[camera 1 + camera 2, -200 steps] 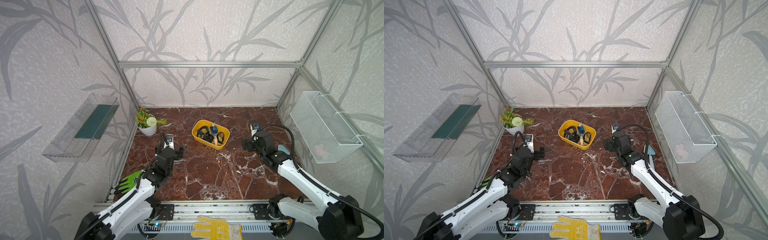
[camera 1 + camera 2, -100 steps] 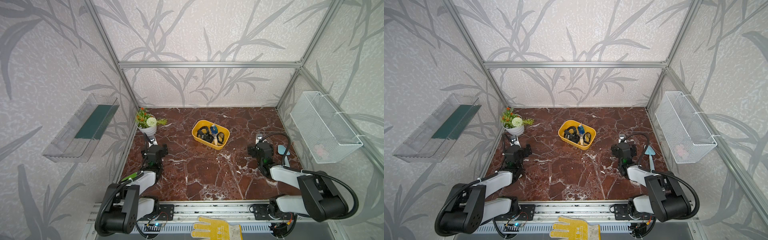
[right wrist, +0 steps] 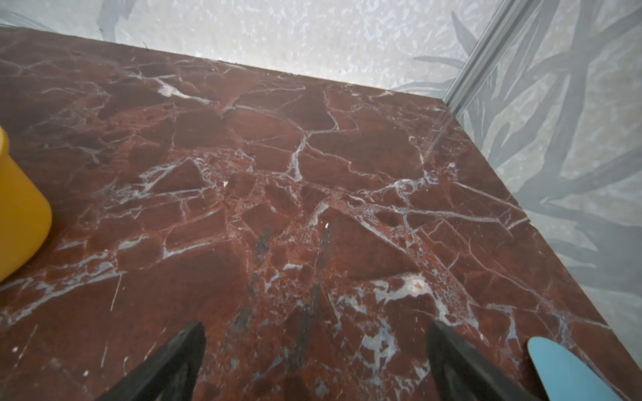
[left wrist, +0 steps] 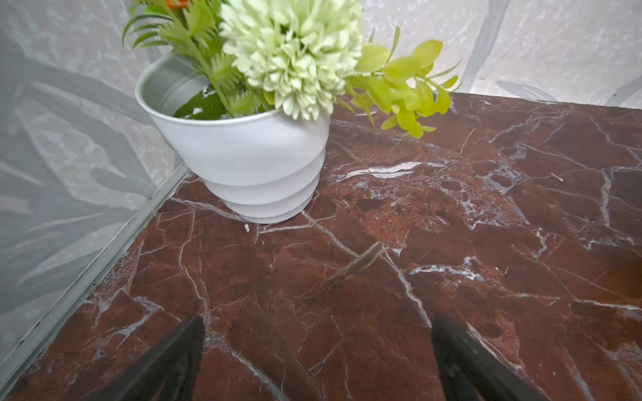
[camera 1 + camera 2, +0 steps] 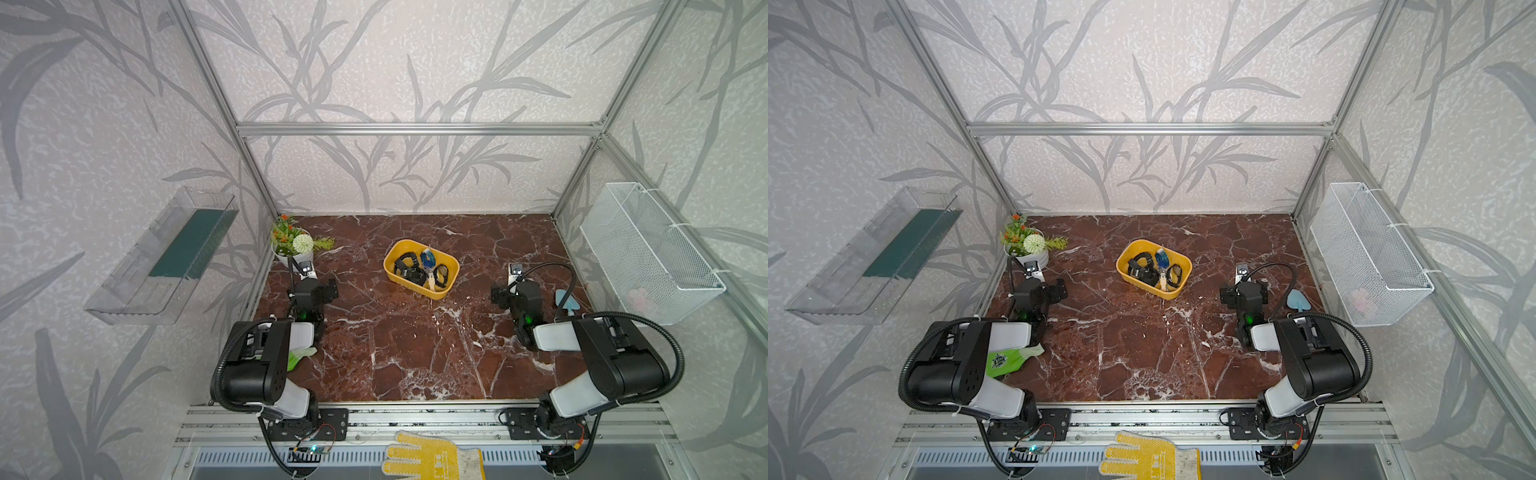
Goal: Put the watch into the storage box
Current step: Reset both arms
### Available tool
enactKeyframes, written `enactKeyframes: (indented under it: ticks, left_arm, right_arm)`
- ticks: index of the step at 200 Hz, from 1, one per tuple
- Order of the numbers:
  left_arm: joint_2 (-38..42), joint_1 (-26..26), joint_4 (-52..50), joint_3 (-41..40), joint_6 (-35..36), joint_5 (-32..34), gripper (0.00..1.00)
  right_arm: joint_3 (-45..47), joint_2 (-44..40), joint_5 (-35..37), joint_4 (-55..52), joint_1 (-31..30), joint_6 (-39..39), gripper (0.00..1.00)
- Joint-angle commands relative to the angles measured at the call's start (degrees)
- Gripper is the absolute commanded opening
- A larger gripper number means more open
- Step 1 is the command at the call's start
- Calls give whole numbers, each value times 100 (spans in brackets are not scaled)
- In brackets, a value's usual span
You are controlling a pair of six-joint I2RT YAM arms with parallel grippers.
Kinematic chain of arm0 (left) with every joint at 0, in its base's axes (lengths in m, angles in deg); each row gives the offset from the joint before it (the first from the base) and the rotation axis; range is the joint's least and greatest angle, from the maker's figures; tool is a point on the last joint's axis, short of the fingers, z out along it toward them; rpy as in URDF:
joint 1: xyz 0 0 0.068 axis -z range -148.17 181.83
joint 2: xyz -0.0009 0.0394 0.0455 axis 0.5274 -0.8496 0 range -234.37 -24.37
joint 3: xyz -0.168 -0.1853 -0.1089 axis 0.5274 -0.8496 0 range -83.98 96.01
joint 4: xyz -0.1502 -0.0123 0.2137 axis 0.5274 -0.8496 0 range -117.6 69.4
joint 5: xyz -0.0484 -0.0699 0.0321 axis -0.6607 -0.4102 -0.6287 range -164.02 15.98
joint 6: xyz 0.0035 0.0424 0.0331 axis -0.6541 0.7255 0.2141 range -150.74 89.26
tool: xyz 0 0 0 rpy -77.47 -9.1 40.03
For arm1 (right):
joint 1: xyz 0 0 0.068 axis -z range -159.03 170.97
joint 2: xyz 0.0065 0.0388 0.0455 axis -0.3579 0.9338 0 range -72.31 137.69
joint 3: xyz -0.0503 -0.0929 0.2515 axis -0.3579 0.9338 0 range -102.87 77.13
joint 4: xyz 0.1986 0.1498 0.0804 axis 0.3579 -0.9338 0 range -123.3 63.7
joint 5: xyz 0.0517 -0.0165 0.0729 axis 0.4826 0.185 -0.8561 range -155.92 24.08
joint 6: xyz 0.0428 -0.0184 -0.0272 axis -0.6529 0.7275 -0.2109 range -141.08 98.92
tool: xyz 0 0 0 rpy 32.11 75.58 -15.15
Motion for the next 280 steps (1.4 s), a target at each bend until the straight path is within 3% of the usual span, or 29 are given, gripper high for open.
enactKeyframes:
  ticks: [1, 164, 192, 218, 253, 280]
  left_arm:
    - [20, -29, 3, 60, 34, -101, 99]
    - [21, -28, -42, 82, 60, -142, 99]
    - [101, -19, 225, -96, 139, -325, 99]
    - [27, -7, 44, 28, 154, -309, 99]
    - [85, 26, 180, -76, 271, -491, 99]
    - [29, 4, -61, 87, 223, -445, 99]
  right_arm:
    - [-154, -179, -147, -195, 48, -18, 99]
    - [-190, -178, -275, -248, 123, -52, 99]
    - [86, -257, -7, 166, 104, -145, 99]
    - [-198, -190, -37, -294, 106, -128, 99]
    - [80, -261, -18, 155, 71, -92, 99]
    - [-147, -189, -63, -196, 79, -91, 99]
